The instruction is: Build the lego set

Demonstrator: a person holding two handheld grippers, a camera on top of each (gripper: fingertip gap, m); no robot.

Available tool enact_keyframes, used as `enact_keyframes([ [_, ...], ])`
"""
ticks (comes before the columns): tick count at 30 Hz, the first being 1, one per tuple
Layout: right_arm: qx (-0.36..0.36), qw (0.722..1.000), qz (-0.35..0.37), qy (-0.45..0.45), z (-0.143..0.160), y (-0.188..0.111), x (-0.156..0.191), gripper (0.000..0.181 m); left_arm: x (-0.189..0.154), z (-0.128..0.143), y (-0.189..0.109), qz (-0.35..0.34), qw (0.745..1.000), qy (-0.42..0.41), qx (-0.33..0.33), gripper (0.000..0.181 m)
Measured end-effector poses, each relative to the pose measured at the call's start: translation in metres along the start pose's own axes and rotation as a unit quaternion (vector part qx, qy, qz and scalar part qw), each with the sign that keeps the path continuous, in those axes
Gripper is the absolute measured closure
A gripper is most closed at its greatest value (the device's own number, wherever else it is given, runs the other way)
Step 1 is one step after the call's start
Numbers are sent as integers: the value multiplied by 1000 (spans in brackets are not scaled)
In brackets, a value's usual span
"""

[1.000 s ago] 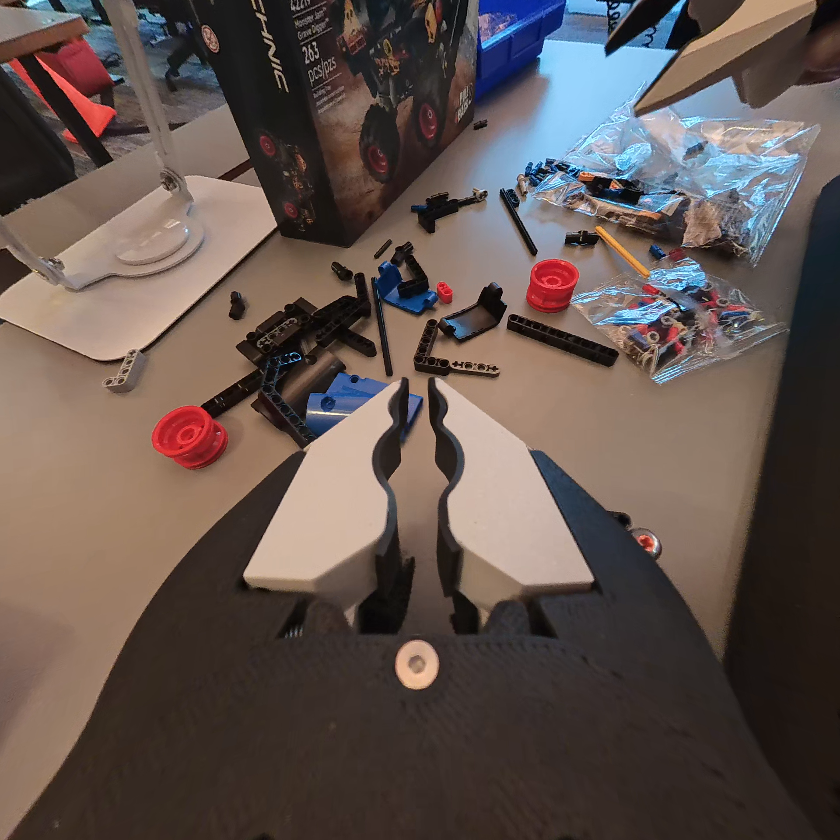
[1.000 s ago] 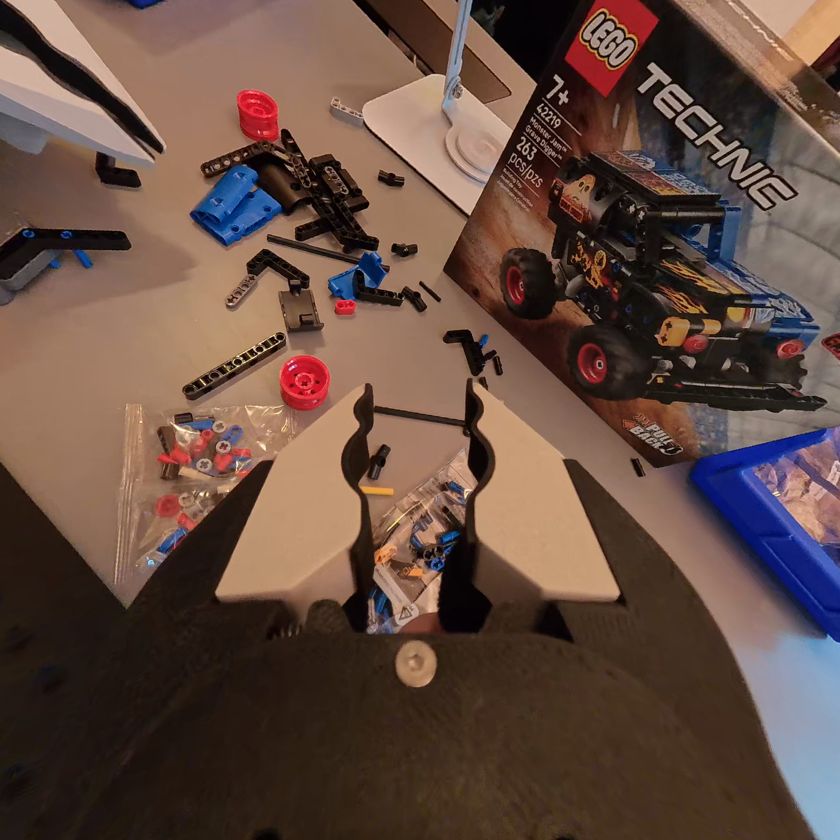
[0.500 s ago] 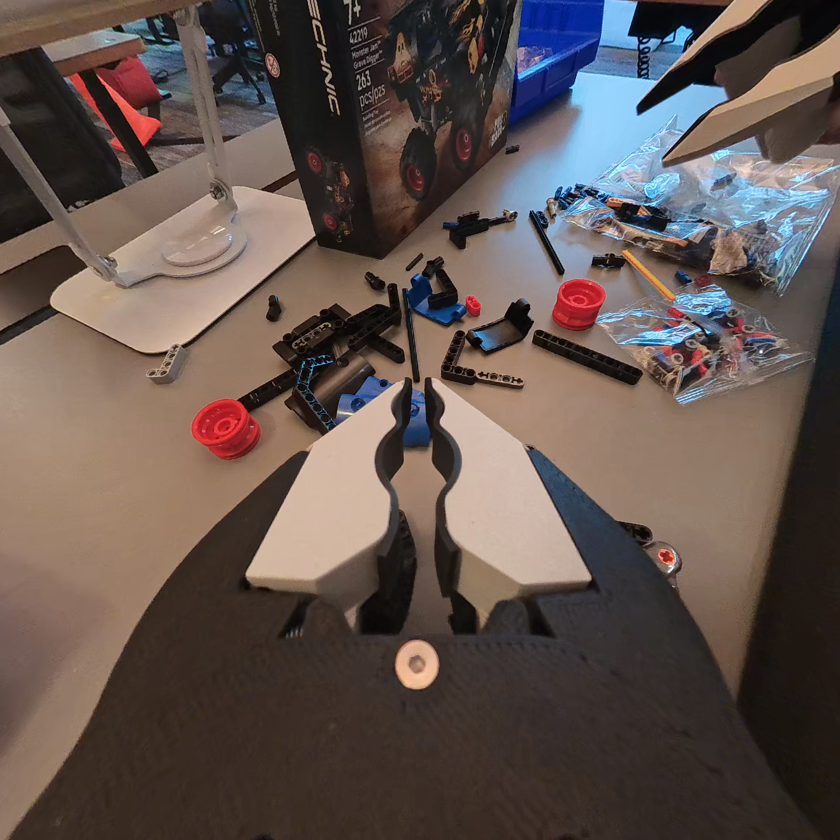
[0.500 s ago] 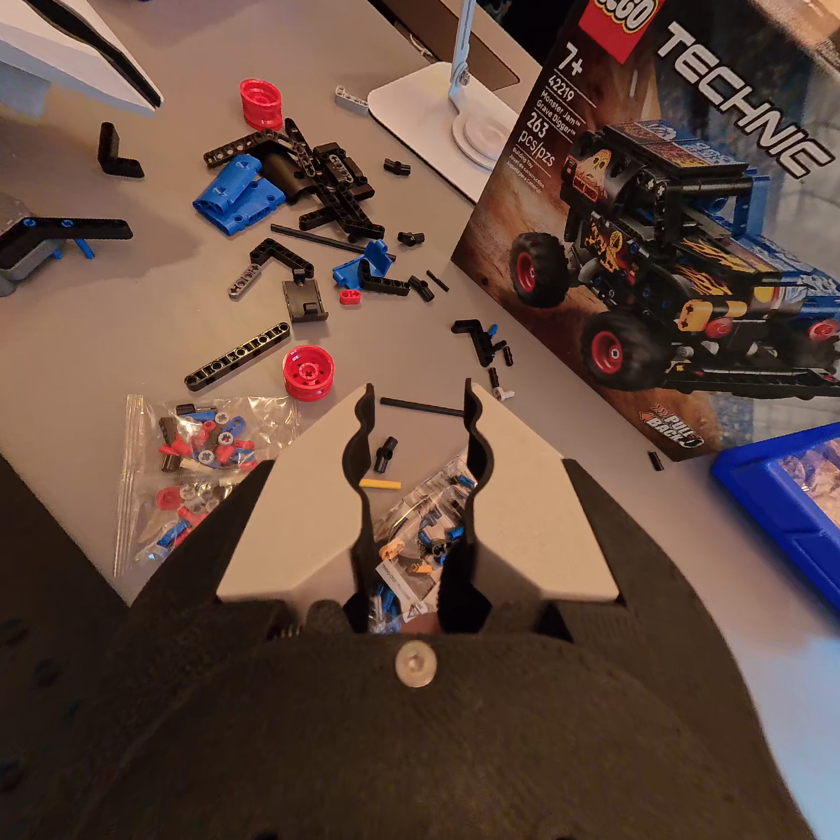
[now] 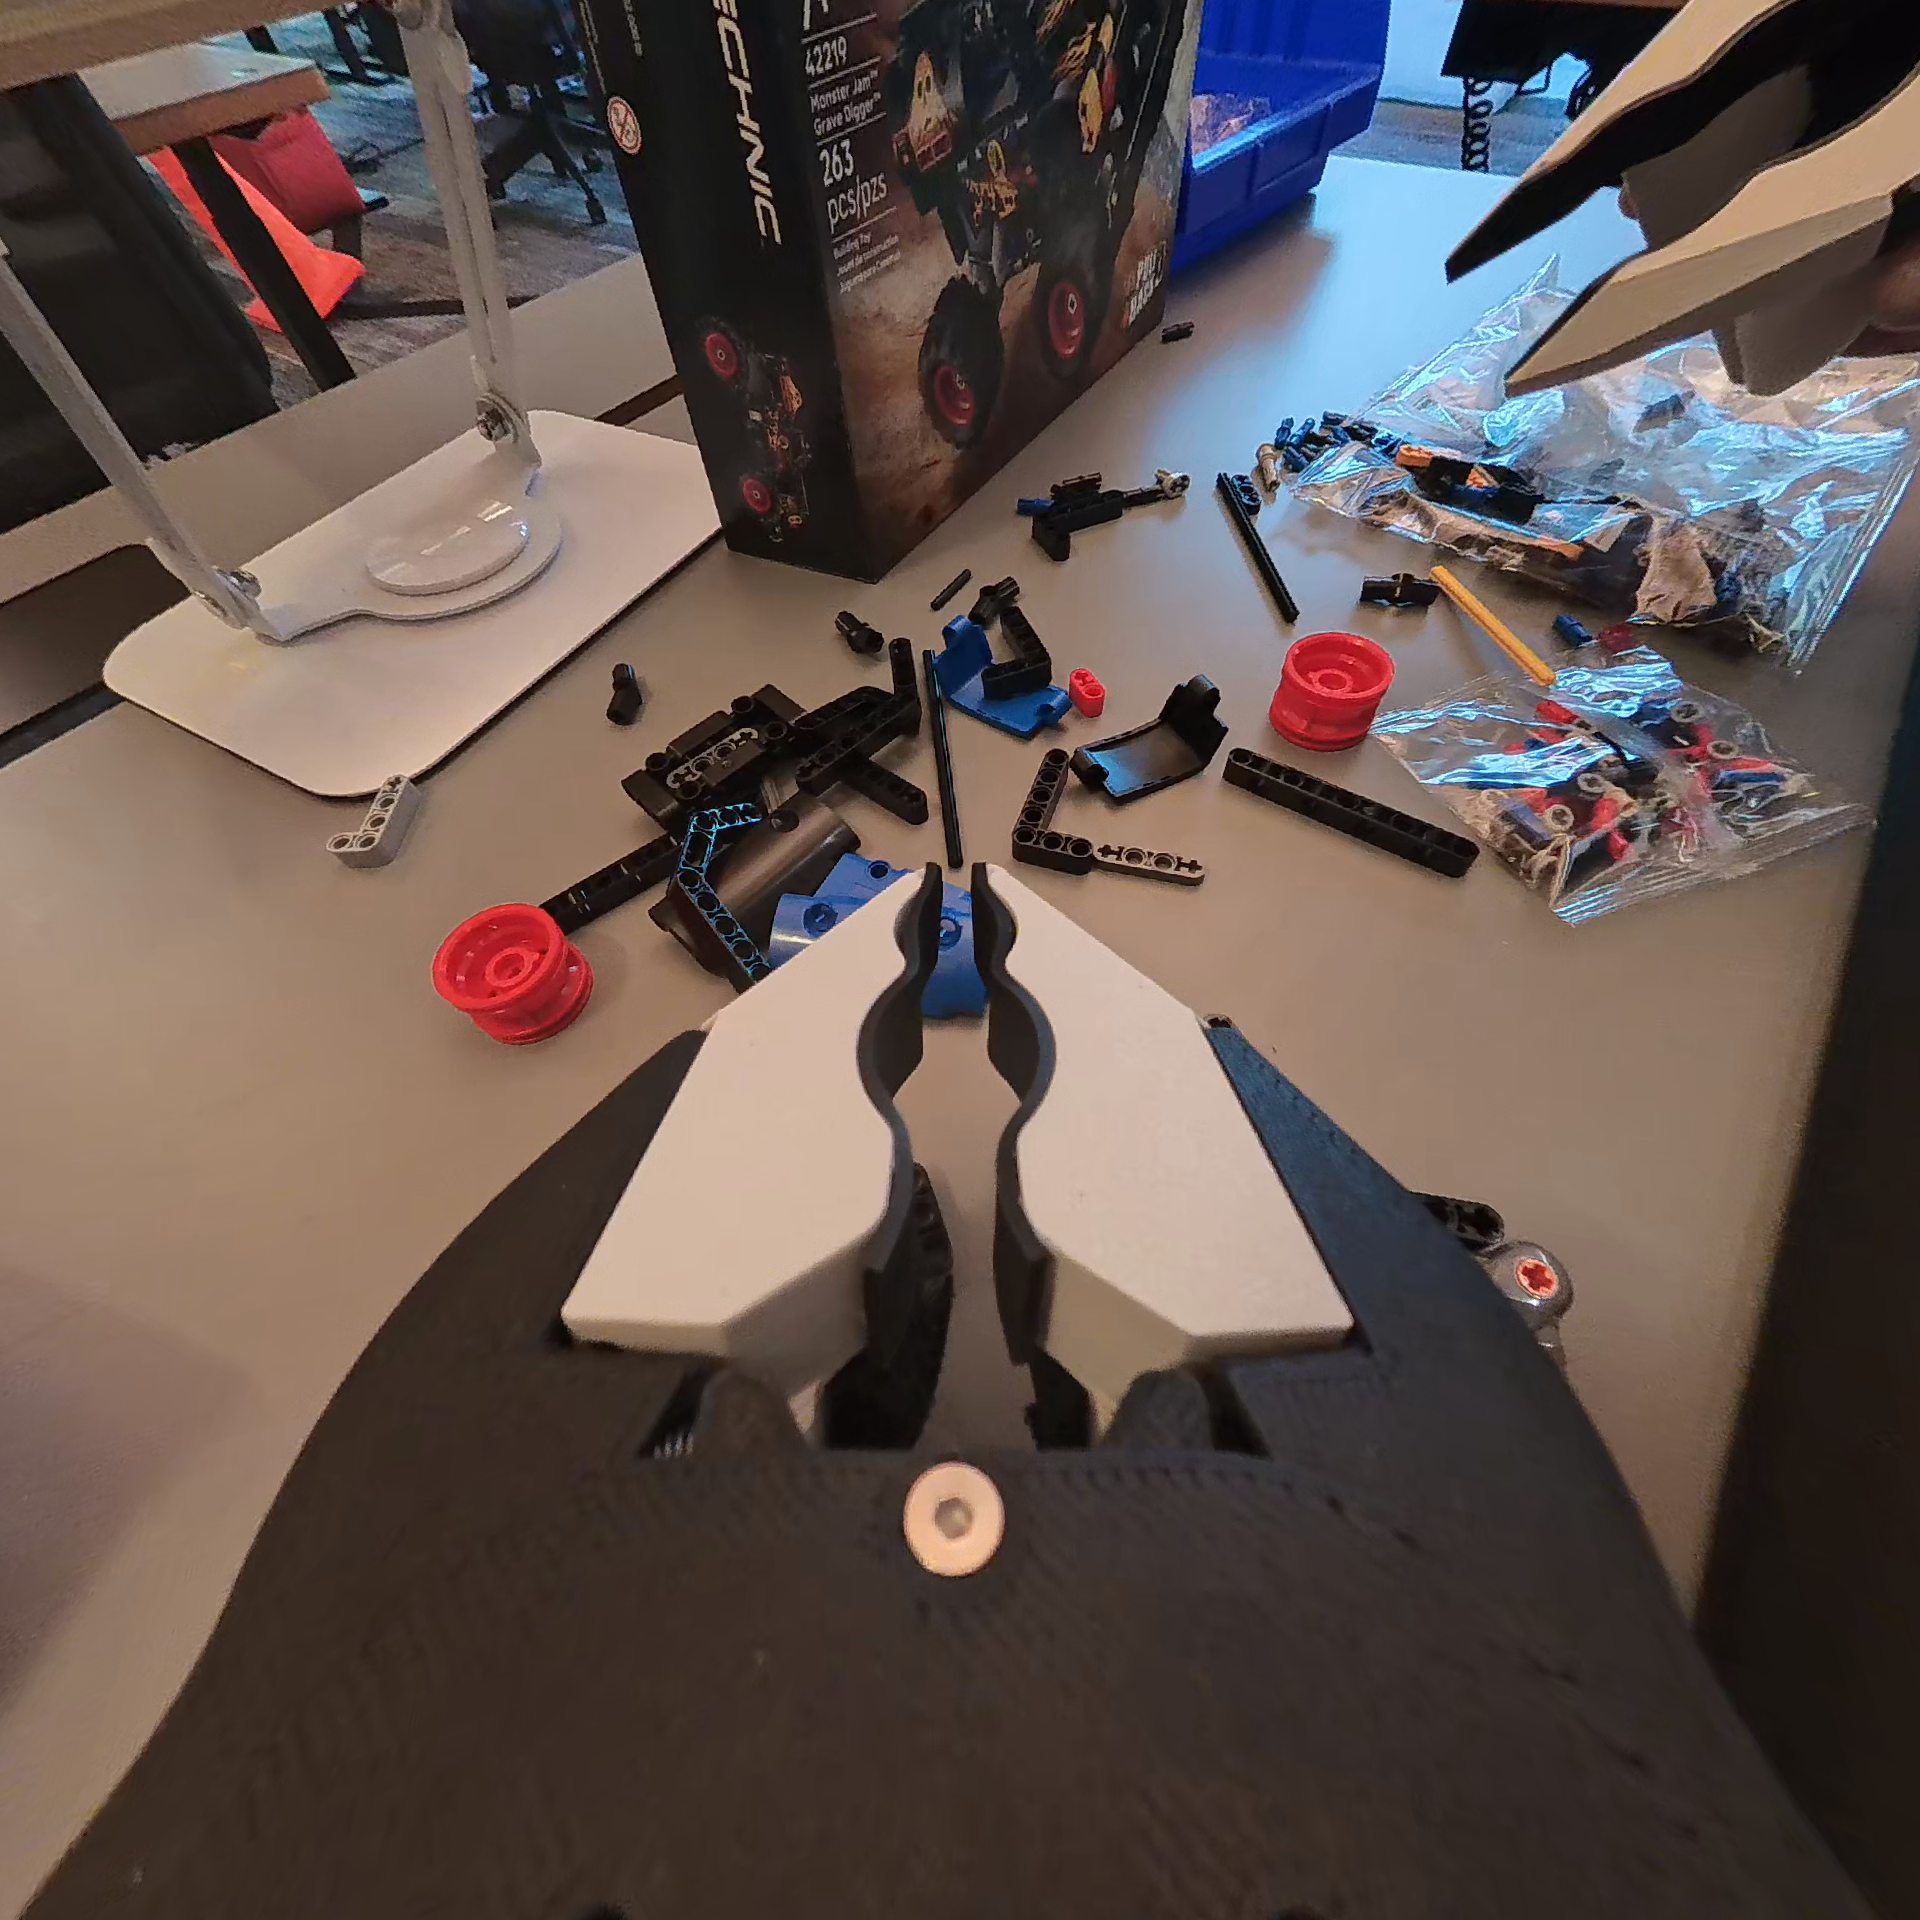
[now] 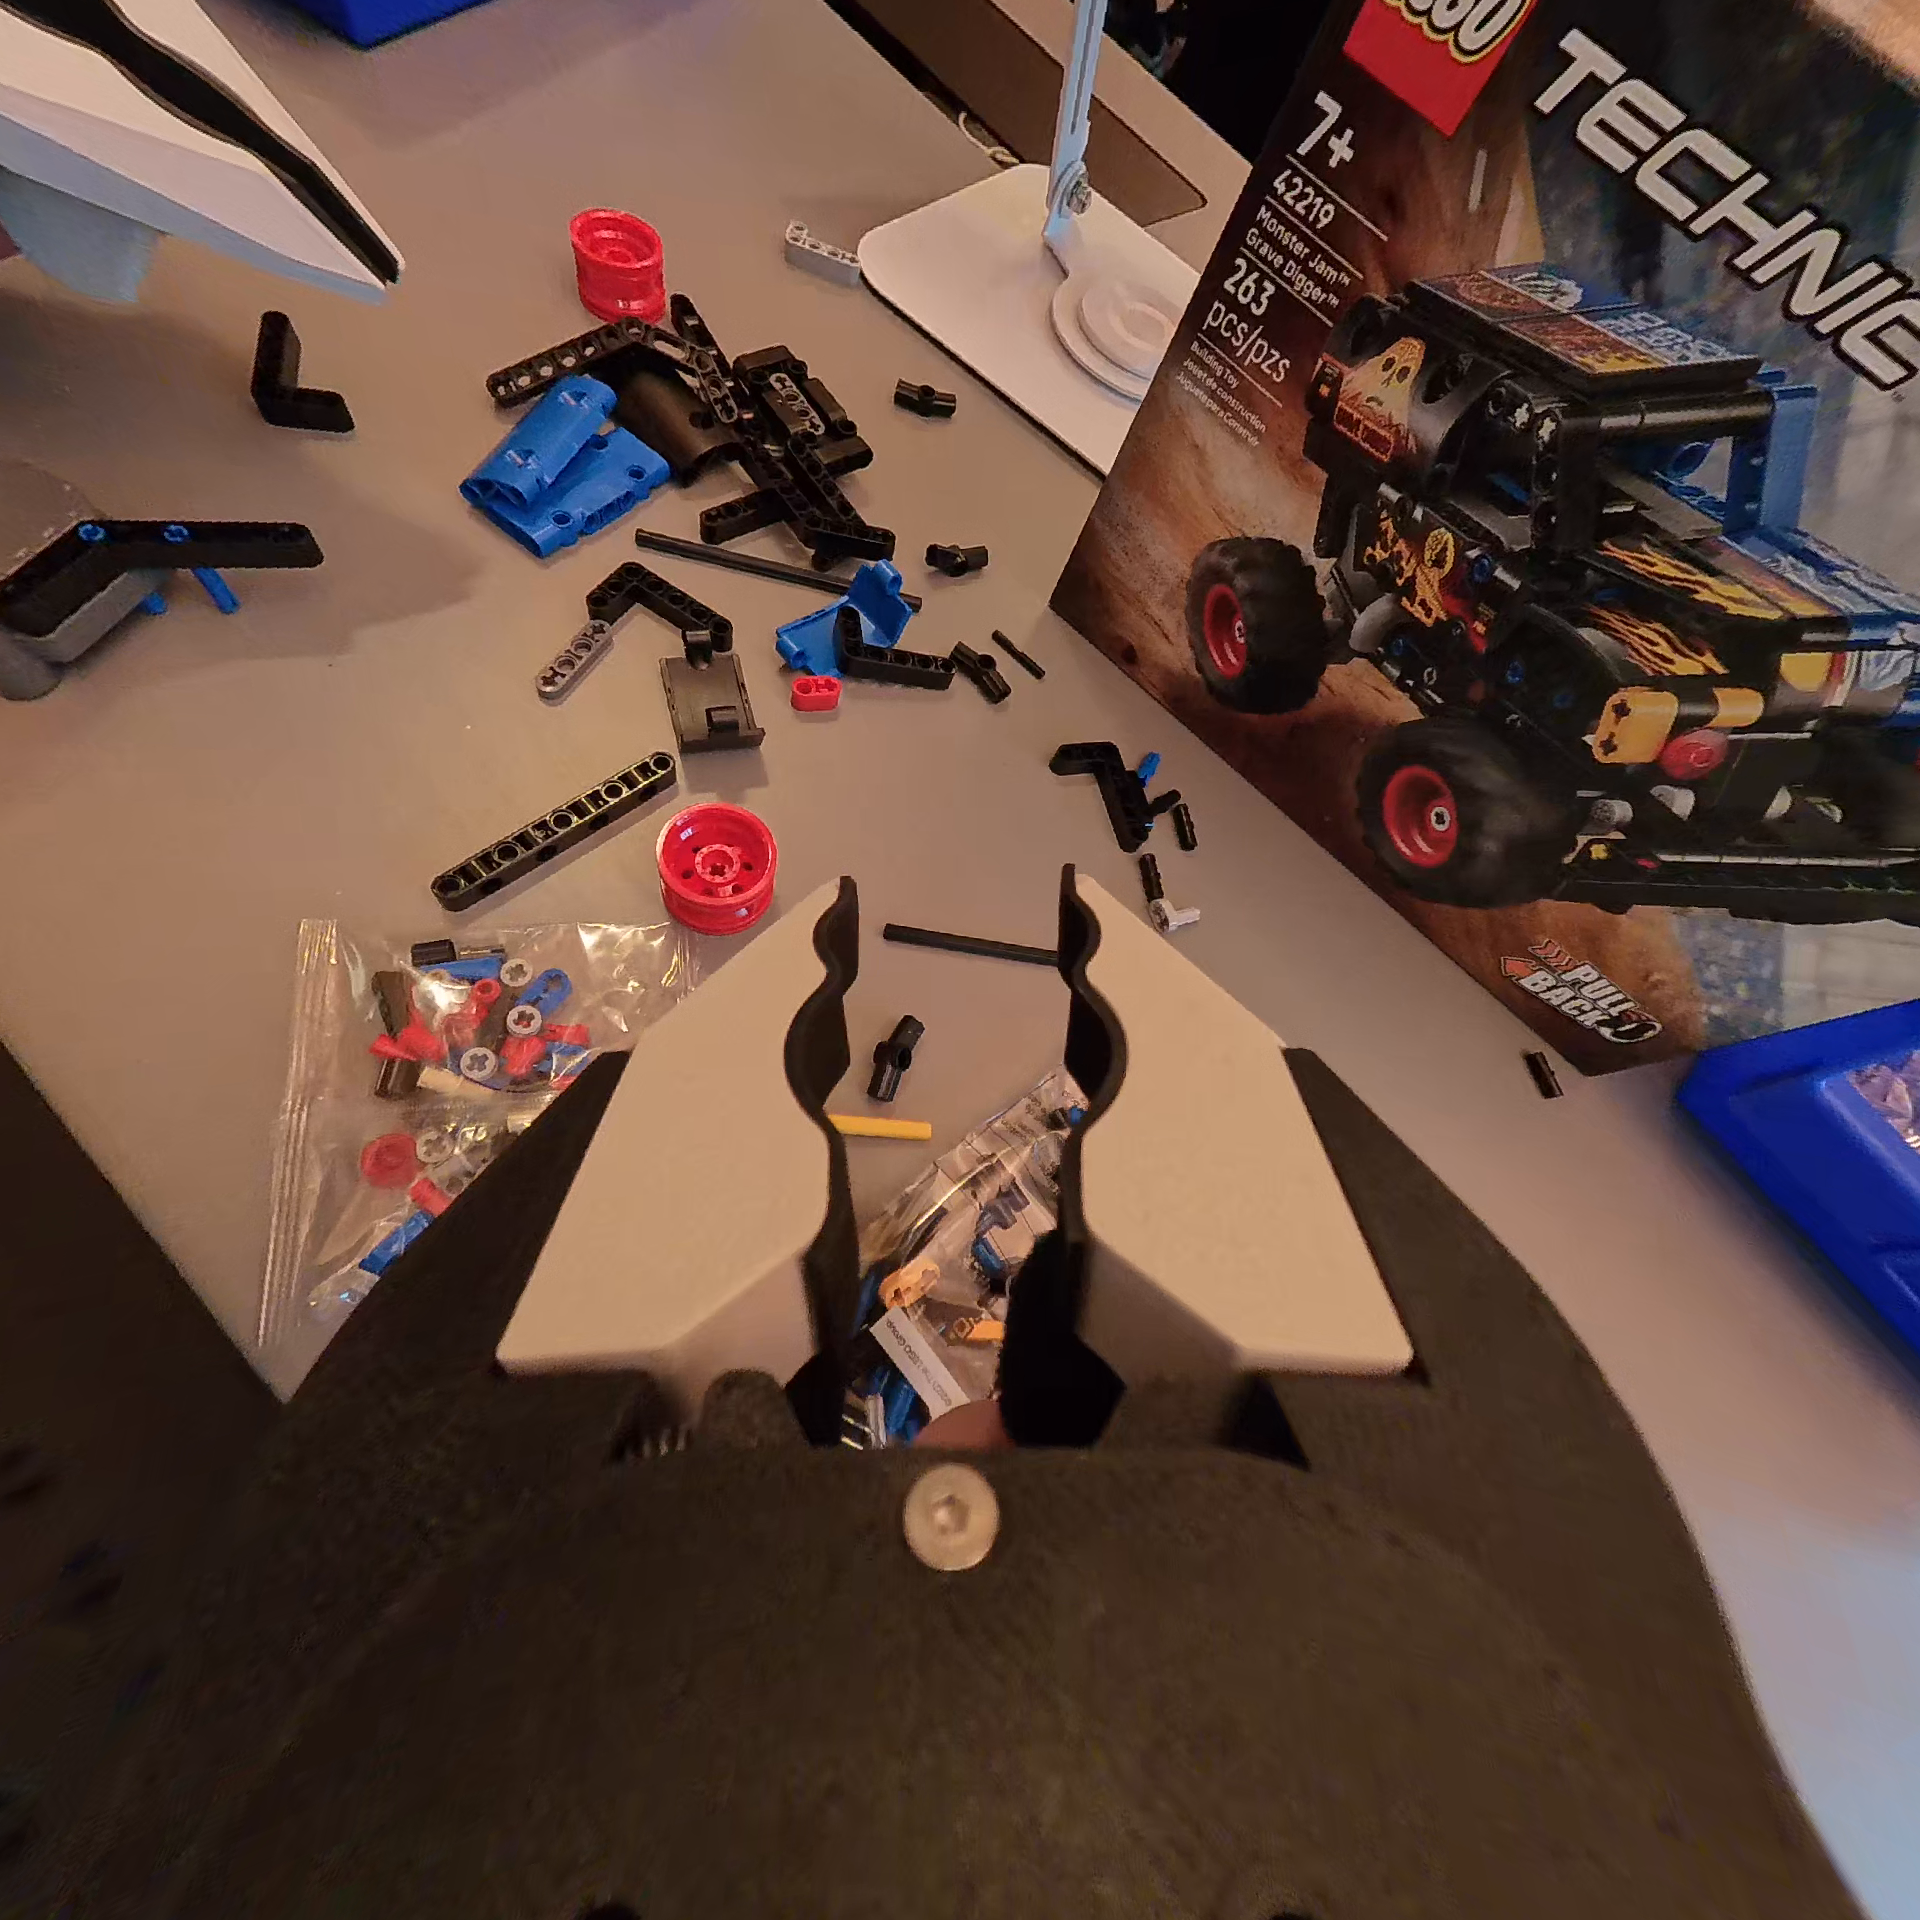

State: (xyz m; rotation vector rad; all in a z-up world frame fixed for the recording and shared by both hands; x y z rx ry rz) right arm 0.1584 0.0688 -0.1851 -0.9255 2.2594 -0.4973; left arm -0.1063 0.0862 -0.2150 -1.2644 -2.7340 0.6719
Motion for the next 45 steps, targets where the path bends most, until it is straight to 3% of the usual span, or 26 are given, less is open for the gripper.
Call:
enact_keyframes([
  [4,7,1000,-8,1,3,2,0,146,1,0,1,-1,1000,0,0,178],
  [8,36,998,-48,21,14,5,1,166,1,0,0,-2,1000,1,0,178],
  [15,115,986,-117,4,37,10,7,164,0,0,0,-2,1000,5,1,178],
  [21,147,970,-192,-35,56,-1,31,168,-2,-1,-1,3,1000,6,-2,178],
  [27,151,969,-191,-48,60,-2,38,162,-3,0,-1,-3,1000,18,2,178],
  [34,104,991,-78,-29,33,3,-17,160,-1,-1,-2,-9,1000,14,-2,178],
  [39,81,995,-53,5,17,36,-52,167,-2,-1,-2,-11,1000,20,-1,178],
  [42,131,990,-53,-11,26,57,-70,166,-1,0,-2,-15,1000,24,0,178],
  [45,185,981,-63,-16,51,49,-95,169,-1,0,-4,-17,1000,24,-1,178],
])
Point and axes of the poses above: each gripper's, where its closed fingertips meet, y out along the fingers, z out of its underside, x = y × z across the jaws, the point moved 5 cm from there along -y, back along the fingers, and after that the axes turned 12 degrees about -y, right-handed, at the moved point
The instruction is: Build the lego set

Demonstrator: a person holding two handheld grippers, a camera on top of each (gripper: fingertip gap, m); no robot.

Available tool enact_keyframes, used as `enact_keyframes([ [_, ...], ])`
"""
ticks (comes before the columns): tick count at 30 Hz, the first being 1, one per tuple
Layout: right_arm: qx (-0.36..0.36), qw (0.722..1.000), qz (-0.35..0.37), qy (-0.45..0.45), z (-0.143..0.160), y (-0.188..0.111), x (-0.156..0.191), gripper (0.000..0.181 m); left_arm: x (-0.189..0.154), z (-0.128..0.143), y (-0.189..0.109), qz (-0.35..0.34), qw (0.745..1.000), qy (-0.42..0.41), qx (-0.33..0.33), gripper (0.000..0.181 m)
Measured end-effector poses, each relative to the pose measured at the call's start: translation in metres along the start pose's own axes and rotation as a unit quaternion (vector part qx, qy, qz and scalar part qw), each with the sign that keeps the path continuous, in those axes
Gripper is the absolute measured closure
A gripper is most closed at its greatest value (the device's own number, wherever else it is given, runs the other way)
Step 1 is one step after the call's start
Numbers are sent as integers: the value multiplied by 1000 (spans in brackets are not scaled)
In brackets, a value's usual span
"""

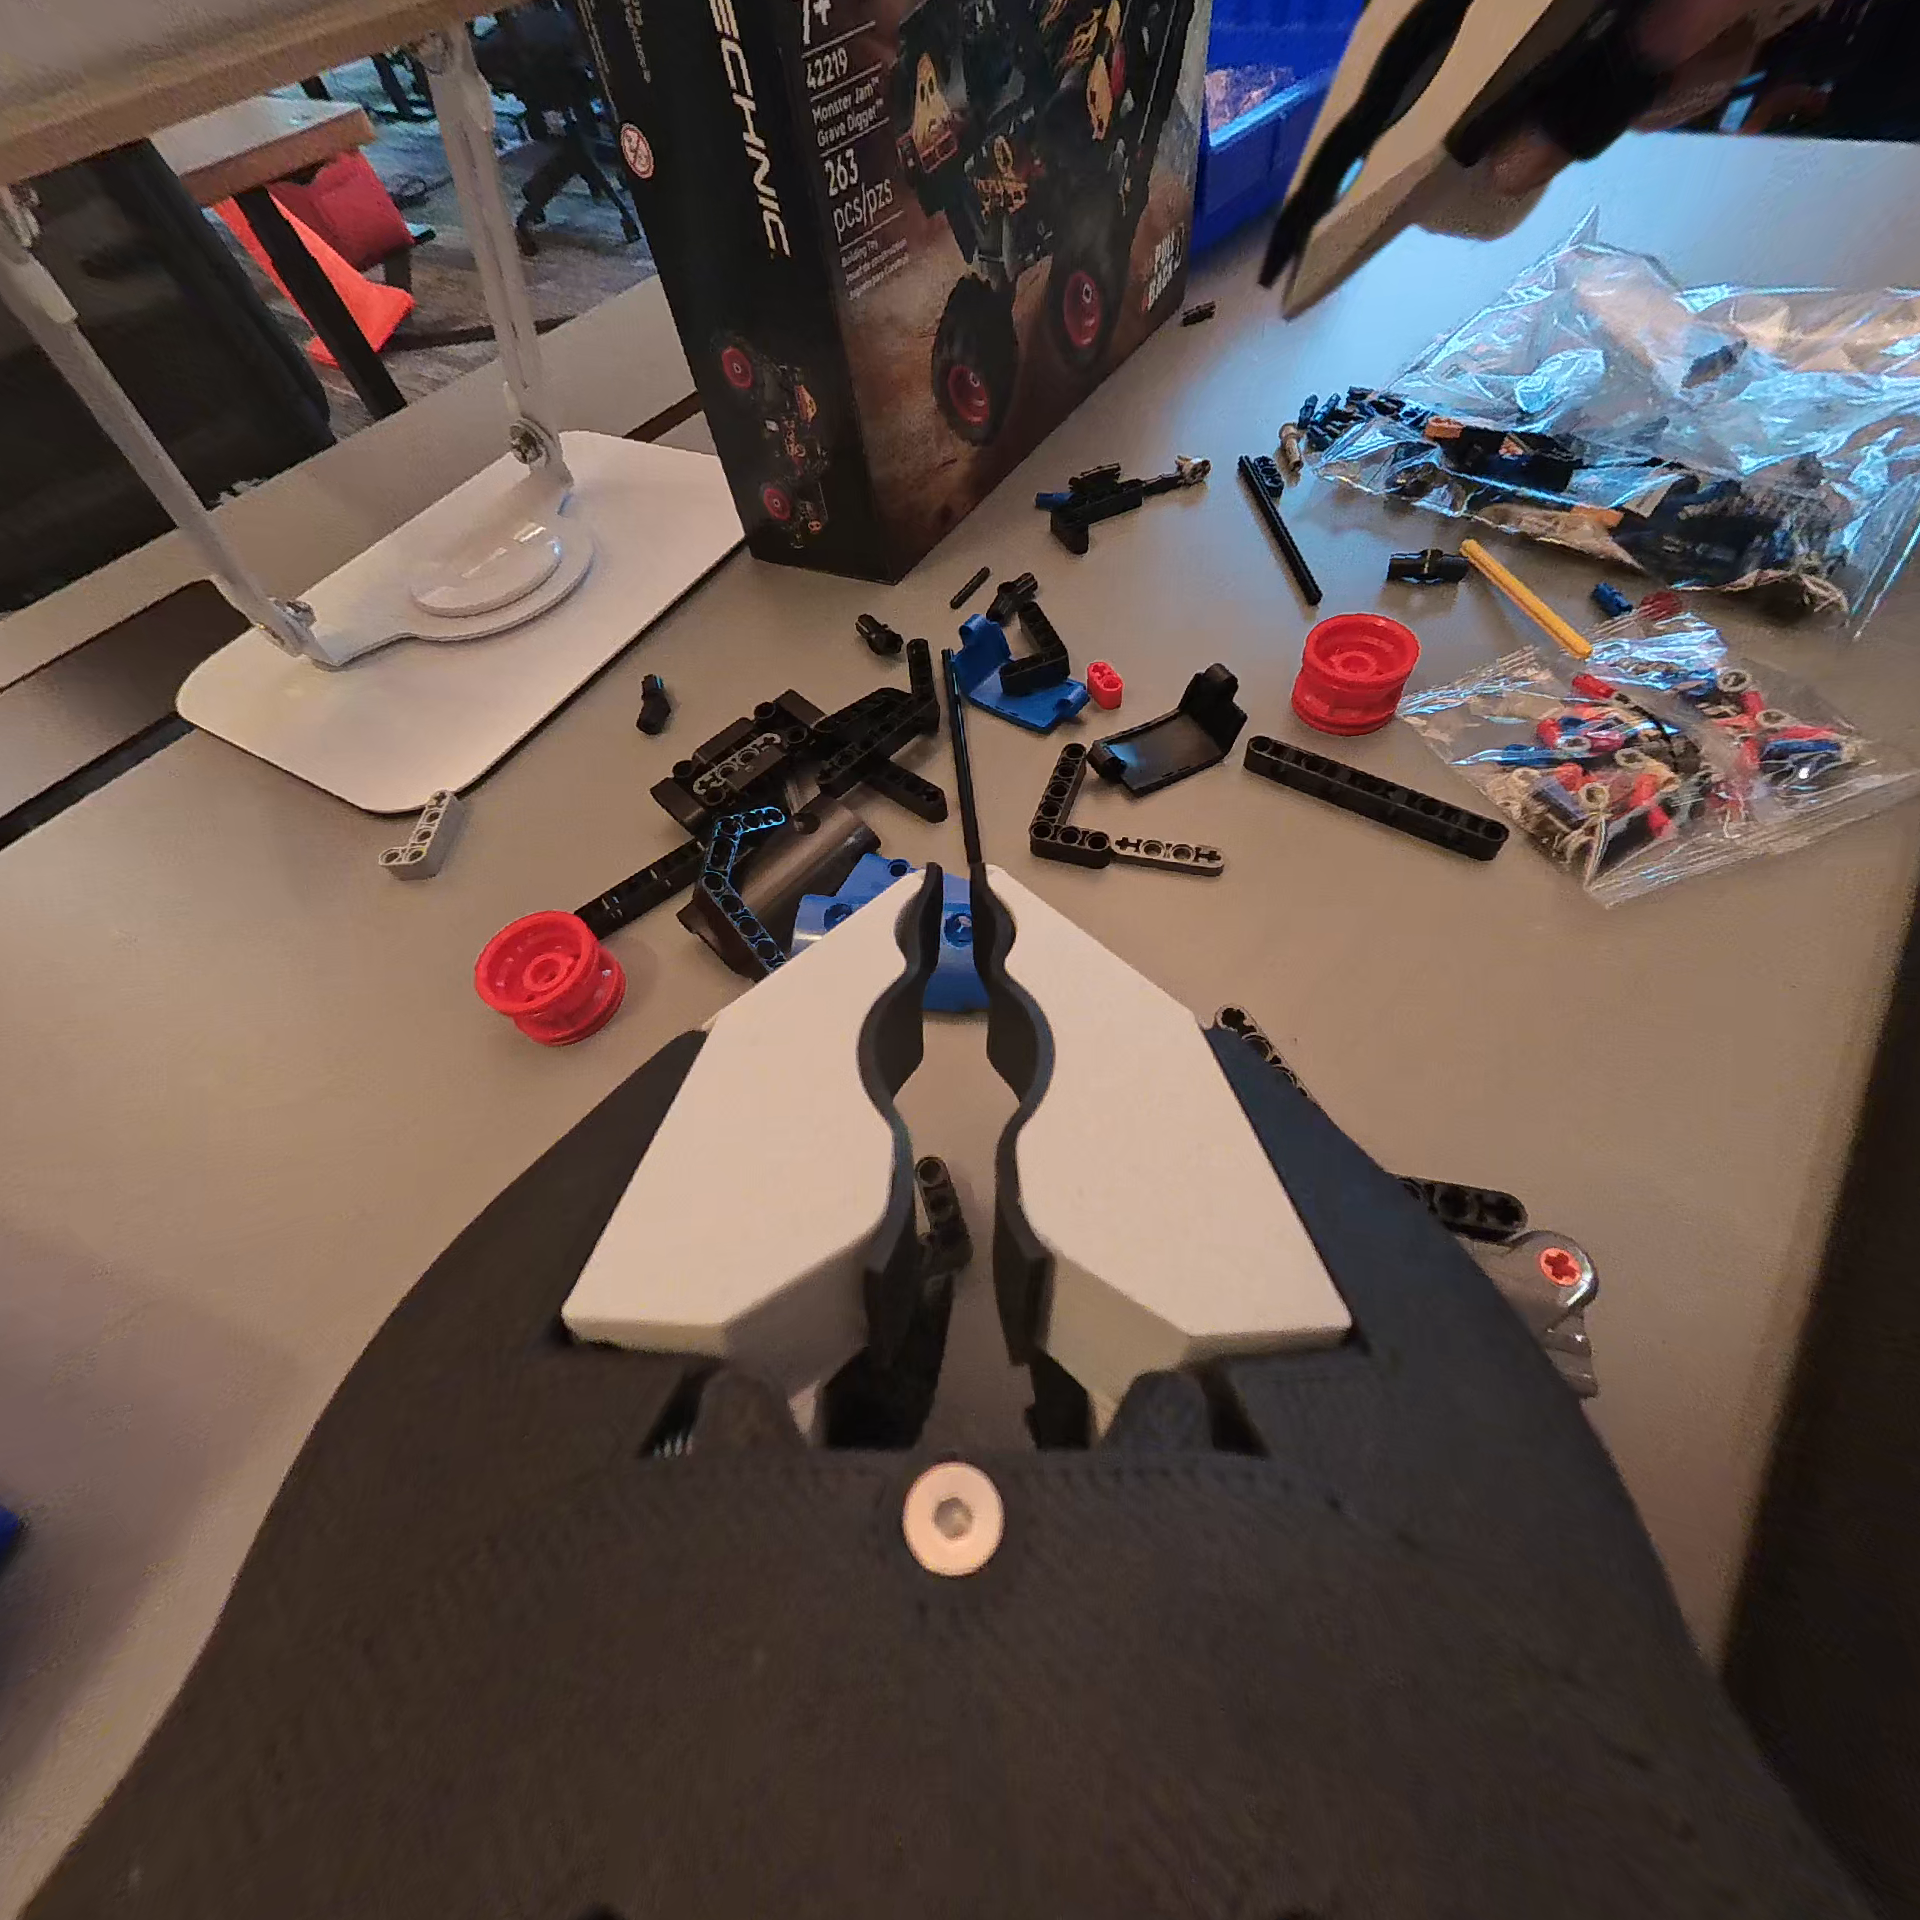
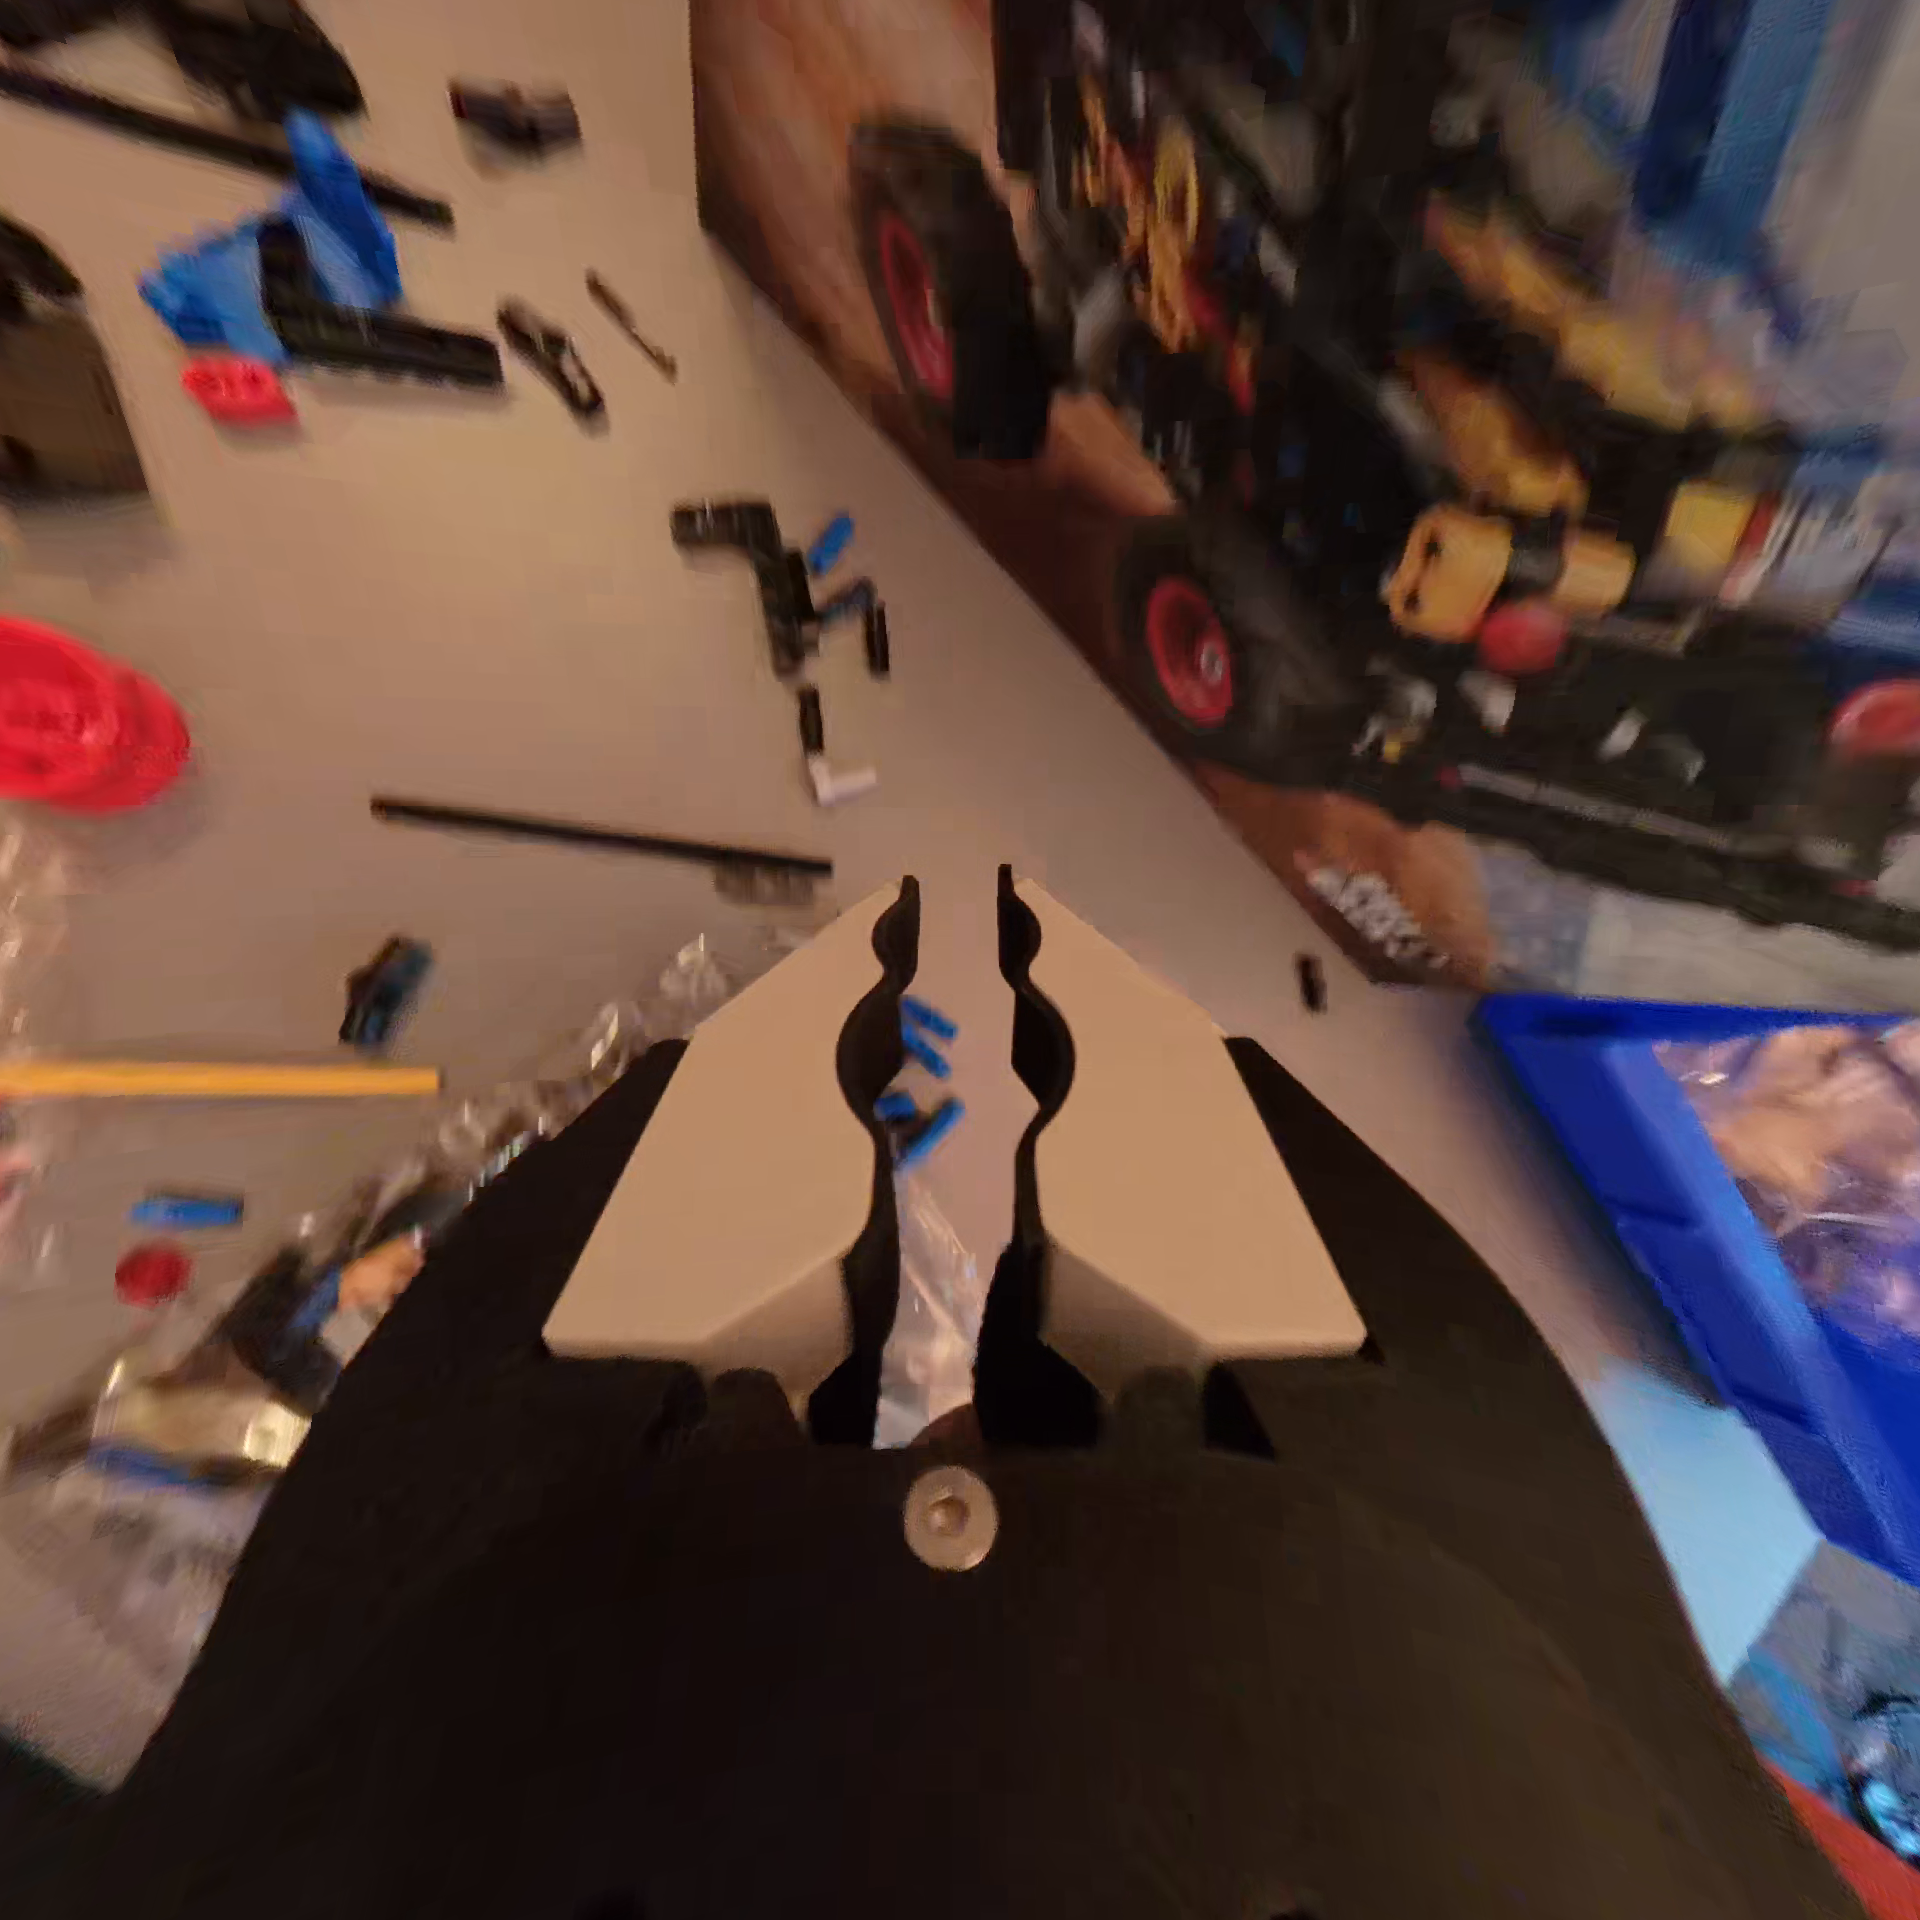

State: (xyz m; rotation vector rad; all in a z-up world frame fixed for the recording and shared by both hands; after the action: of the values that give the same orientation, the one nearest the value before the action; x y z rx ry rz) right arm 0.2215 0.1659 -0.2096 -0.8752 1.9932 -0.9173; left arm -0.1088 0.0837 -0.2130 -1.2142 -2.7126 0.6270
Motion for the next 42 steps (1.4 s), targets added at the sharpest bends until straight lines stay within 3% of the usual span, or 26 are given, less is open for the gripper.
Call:
enact_keyframes([
  [5,21,998,-54,-19,34,-9,-6,168,-5,-2,3,14,1000,0,1,178],
  [9,30,996,-69,-45,44,7,0,168,-8,2,8,12,1000,19,15,178],
  [19,19,992,-122,-40,45,24,7,181,-3,3,10,9,1000,4,18,178],
  [29,-10,994,-98,-43,41,10,9,181,-3,0,11,6,1000,6,11,178],
  [35,-77,994,-59,-50,10,-26,16,181,-5,-7,9,6,1000,13,-13,175],
  [42,-223,969,-66,-79,-72,-63,68,181,-23,-23,3,15,995,71,-67,160],
])
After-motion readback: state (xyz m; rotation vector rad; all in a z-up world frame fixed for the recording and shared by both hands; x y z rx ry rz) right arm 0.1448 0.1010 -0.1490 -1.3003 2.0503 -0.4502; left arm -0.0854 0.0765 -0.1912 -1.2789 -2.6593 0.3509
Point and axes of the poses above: each gripper's, where its closed fingertips meet, y out along the fingers, z out of its underside, x = y × z across the jaws, the point moved 5 cm from there along -y, back along the fingers, and after that the axes turned 12 degrees about -y, right-handed, at the moved point
